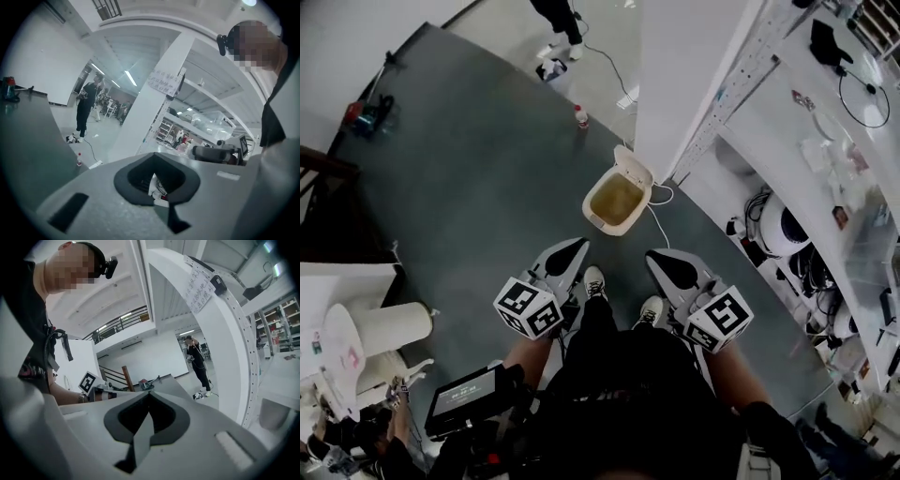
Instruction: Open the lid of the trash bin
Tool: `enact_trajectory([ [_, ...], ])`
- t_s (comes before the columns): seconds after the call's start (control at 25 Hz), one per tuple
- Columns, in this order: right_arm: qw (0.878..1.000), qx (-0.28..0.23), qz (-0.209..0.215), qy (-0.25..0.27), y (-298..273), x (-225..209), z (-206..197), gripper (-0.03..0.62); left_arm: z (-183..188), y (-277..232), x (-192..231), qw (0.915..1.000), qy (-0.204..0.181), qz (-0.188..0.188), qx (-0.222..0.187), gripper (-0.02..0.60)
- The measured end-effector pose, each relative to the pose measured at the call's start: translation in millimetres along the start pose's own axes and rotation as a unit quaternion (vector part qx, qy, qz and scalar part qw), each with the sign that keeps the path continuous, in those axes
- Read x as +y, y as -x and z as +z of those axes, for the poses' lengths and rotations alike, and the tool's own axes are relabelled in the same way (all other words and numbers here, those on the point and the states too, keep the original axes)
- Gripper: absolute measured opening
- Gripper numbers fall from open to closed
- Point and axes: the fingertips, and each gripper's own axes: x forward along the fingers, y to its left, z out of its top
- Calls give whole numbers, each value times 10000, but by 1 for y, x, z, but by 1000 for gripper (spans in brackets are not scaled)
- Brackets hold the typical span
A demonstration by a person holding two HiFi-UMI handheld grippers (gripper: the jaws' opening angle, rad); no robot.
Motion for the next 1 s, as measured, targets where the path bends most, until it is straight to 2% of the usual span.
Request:
enact_trajectory([
  [0.2, 9993, -51, 340, 134, 23, 42, 12, 8, 2, 32, -70, 9992, -292, -246, -125, 2],
  [0.36, 9970, -72, 544, 537, 40, 62, 13, 8, -6, 43, -107, 9982, -473, -322, -165, 2],
  [0.56, 9950, -51, 637, 772, 58, 66, 14, 8, -5, 45, -127, 9973, -563, -219, -419, 2],
  [0.76, 9939, -22, 653, 889, 71, 68, 11, 8, -11, 42, -143, 9963, -712, -242, -426, 2],
  [1.0, 9940, 40, 633, 886, 82, 67, 5, 8, -16, 36, -149, 9971, -582, -258, -427, 2],
])
